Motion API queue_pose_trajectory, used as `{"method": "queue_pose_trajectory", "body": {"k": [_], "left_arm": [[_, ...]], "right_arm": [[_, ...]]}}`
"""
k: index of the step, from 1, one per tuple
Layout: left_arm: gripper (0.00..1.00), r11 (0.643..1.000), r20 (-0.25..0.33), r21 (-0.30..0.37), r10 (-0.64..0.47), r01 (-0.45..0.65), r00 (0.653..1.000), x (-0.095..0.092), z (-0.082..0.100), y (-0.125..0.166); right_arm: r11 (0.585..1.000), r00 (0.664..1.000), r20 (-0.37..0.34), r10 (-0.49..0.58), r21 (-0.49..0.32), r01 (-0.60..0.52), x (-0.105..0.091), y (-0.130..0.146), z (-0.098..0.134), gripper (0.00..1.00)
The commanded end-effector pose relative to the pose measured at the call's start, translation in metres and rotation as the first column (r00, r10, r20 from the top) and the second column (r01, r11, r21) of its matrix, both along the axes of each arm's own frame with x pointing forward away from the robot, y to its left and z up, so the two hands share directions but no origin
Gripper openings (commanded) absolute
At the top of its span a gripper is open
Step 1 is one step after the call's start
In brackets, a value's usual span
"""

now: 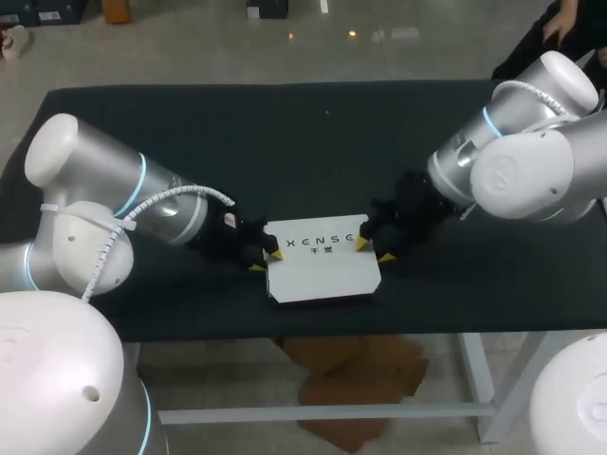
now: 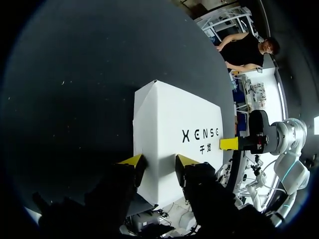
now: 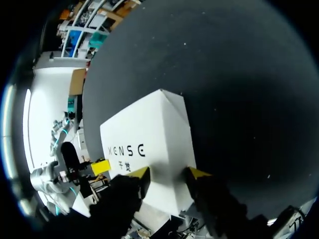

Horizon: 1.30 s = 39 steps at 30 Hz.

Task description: Assemble the packaging by folding the flat box into shape, placing the metal phone stand inside, and closing the box properly

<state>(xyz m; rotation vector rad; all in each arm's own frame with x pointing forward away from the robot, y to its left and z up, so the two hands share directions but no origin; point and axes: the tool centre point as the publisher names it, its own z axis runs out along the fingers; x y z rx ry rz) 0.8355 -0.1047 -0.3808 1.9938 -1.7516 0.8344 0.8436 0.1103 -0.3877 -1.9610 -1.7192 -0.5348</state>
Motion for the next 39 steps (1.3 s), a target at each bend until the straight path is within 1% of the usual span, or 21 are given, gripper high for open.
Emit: {"method": "queue_pose_trajectory", "body": {"k": [1,7,10,13,16,18,19,20,22,25,27,39], "left_arm": [[0.44,1.000,0.007,0.011,-0.001,0.001,1.000,0.0000,-0.0025,-0.0058],[0.41,1.000,0.011,0.028,0.004,-0.004,1.000,0.0000,-0.0025,-0.0056],[0.37,1.000,0.011,0.028,0.004,-0.004,1.000,0.0000,-0.0025,-0.0056],[0.40,1.000,0.011,0.028,0.004,-0.004,1.000,0.0000,-0.0025,-0.0056],[0.38,1.000,0.011,0.028,0.004,-0.004,1.000,0.0000,-0.0025,-0.0056],[0.44,1.000,0.011,0.028,0.004,-0.004,1.000,0.0000,-0.0025,-0.0056],[0.48,1.000,0.011,0.028,0.004,-0.004,1.000,0.0000,-0.0025,-0.0056],[0.49,1.000,0.011,0.028,0.004,-0.004,1.000,0.0000,-0.0025,-0.0056],[0.46,1.000,0.011,0.028,0.004,-0.004,1.000,0.0000,-0.0025,-0.0056],[0.47,1.000,0.011,0.028,0.004,-0.004,1.000,0.0000,-0.0025,-0.0056],[0.49,1.000,0.011,0.028,0.004,-0.004,1.000,0.0000,-0.0025,-0.0056],[0.44,1.000,0.011,0.028,0.004,-0.004,1.000,0.0000,-0.0025,-0.0056]], "right_arm": [[1.000,1.000,-0.005,0.002,0.009,-0.002,0.0011,0.0020,-0.0029,0.51],[1.000,1.000,-0.008,-0.003,0.007,0.004,0.0015,0.0005,-0.0035,0.48],[1.000,1.000,-0.008,-0.003,0.007,0.004,0.0015,0.0005,-0.0035,0.48],[1.000,1.000,-0.008,-0.003,0.007,0.004,0.0015,0.0005,-0.0035,0.46],[1.000,1.000,-0.008,-0.003,0.007,0.004,0.0015,0.0005,-0.0035,0.47],[1.000,1.000,-0.008,-0.003,0.007,0.004,0.0015,0.0005,-0.0035,0.48],[1.000,1.000,-0.008,-0.003,0.007,0.004,0.0015,0.0005,-0.0035,0.48],[1.000,1.000,-0.008,-0.003,0.007,0.004,0.0015,0.0005,-0.0035,0.48],[1.000,1.000,-0.008,-0.003,0.007,0.004,0.0015,0.0005,-0.0035,0.47],[1.000,1.000,-0.008,-0.003,0.007,0.004,0.0015,0.0005,-0.0035,0.46],[1.000,1.000,-0.008,-0.003,0.007,0.004,0.0015,0.0005,-0.0035,0.47],[1.000,1.000,-0.008,-0.003,0.007,0.004,0.0015,0.0005,-0.0035,0.45]]}}
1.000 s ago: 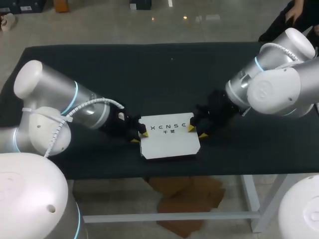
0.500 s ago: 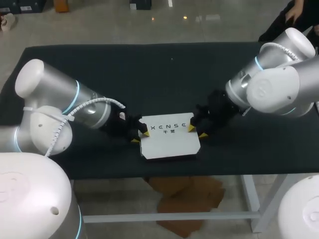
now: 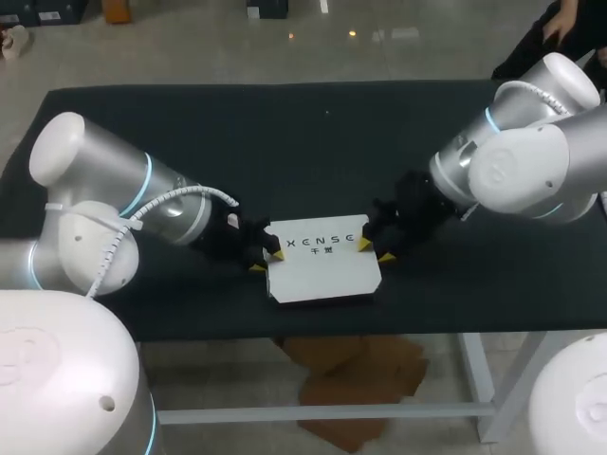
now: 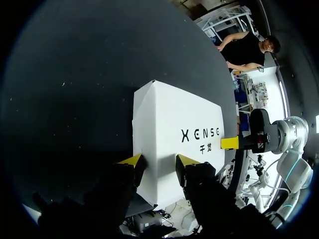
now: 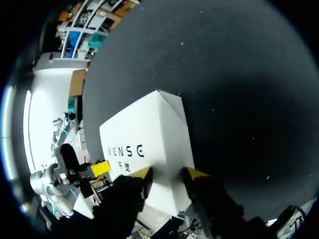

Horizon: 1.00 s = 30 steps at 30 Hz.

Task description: Assemble the packaging by folding the flat box into shape, placing the metal phone stand inside, and closing the box properly

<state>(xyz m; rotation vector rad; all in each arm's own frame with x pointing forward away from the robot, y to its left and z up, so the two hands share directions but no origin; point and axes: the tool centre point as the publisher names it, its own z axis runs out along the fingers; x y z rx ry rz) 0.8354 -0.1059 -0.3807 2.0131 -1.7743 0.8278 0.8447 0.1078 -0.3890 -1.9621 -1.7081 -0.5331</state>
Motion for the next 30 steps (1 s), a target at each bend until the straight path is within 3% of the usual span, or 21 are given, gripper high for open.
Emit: {"method": "queue_pose_trajectory", "body": {"k": [1,17,30], "left_arm": [[0.44,1.000,0.001,0.001,0.001,-0.001,1.000,0.0000,-0.0027,-0.0044],[0.42,1.000,0.000,0.000,-0.005,0.005,1.000,0.0007,-0.0030,-0.0060],[0.40,0.997,-0.026,-0.038,-0.070,0.069,0.997,-0.0008,-0.0035,-0.0080]], "right_arm": [[1.000,1.000,-0.002,0.001,0.003,-0.001,0.0004,0.0030,-0.0022,0.46],[1.000,1.000,-0.010,0.011,0.007,-0.011,0.0013,0.0050,-0.0039,0.49],[0.998,0.997,-0.066,0.045,0.056,-0.042,0.0001,0.0043,-0.0052,0.53]]}}
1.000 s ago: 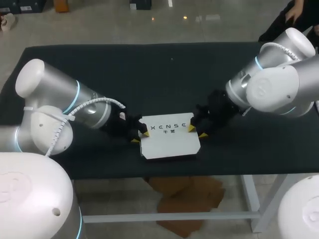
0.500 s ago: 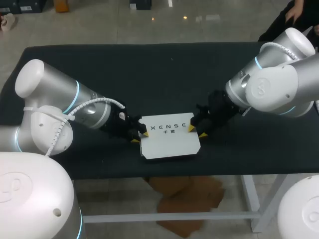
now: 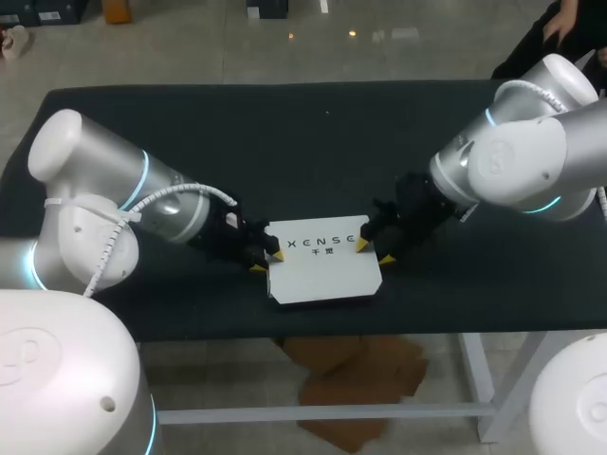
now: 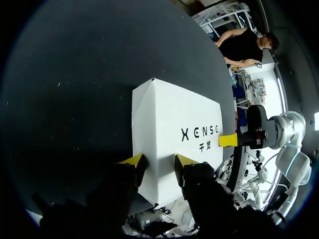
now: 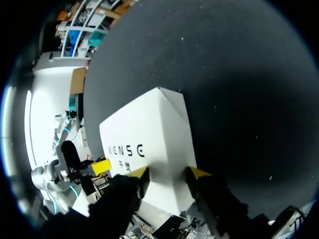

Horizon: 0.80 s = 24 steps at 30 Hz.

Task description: Assemble the packaging by folding the flat box into shape, placing the metal phone stand inside, and closing the box properly

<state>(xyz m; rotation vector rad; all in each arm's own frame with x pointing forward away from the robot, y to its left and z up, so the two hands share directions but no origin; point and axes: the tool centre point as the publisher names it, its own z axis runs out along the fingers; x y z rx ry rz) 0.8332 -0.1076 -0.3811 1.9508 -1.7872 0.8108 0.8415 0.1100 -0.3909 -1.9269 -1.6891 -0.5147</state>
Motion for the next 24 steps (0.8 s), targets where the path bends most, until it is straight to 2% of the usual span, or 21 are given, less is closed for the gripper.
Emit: {"method": "queue_pose_trajectory", "body": {"k": [1,12,24], "left_arm": [[0.40,1.000,-0.011,-0.015,-0.028,0.028,1.000,0.0013,-0.0028,-0.0064],[0.43,0.993,-0.035,-0.053,-0.108,0.106,0.994,0.0007,-0.0015,-0.0083],[0.41,0.988,-0.075,-0.059,-0.150,0.146,0.986,0.0008,-0.0028,-0.0162]], "right_arm": [[0.999,0.999,-0.037,0.028,0.030,-0.027,0.0032,0.0021,-0.0033,0.53],[0.998,0.998,-0.051,0.042,0.041,-0.040,0.0024,0.0027,-0.0036,0.50],[0.997,0.994,-0.084,0.064,0.057,-0.059,0.0014,0.0055,-0.0026,0.50]]}}
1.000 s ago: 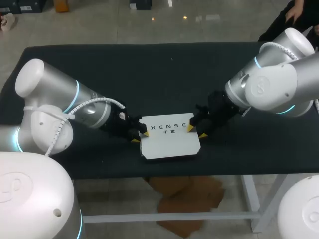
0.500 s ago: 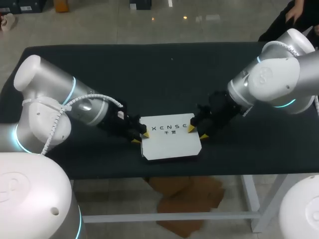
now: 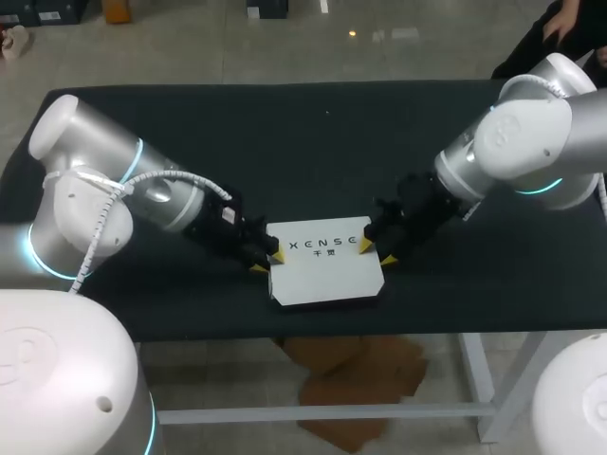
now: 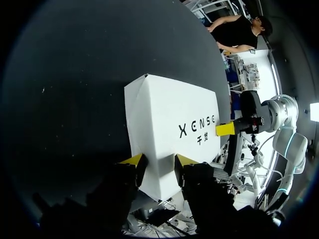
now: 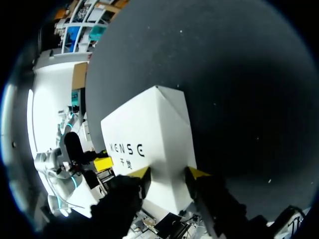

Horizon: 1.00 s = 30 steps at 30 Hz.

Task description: Assemble the packaging by folding the flat box into shape, placing the metal phone stand inside, and closing the box properly

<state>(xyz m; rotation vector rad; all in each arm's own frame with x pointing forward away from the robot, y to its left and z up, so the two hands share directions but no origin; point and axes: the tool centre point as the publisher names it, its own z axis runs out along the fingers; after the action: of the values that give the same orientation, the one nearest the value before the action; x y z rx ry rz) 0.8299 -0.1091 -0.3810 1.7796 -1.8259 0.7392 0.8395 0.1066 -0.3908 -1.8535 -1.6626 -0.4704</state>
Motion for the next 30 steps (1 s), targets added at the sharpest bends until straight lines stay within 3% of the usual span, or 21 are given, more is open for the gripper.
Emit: {"method": "queue_pose_trajectory", "body": {"k": [1,5,15,30], "left_arm": [[0.41,1.000,-0.022,-0.003,-0.013,0.013,1.000,0.004,-0.002,-0.014],[0.37,1.000,-0.043,-0.013,-0.014,0.014,0.999,0.005,0.000,-0.014],[0.40,0.999,-0.104,-0.024,-0.031,0.029,0.994,0.006,0.004,-0.013],[0.41,0.999,-0.175,-0.027,-0.038,0.034,0.984,0.008,0.011,-0.012]], "right_arm": [[1.000,0.999,-0.032,0.022,0.013,-0.021,0.004,0.009,-0.002,0.50],[1.000,0.998,-0.055,0.019,0.020,-0.018,0.005,0.009,-0.001,0.50],[1.000,0.995,-0.101,0.004,0.023,-0.002,0.007,0.008,0.001,0.56],[0.999,0.989,-0.150,0.005,0.038,0.001,0.009,0.008,0.009,0.54]]}}
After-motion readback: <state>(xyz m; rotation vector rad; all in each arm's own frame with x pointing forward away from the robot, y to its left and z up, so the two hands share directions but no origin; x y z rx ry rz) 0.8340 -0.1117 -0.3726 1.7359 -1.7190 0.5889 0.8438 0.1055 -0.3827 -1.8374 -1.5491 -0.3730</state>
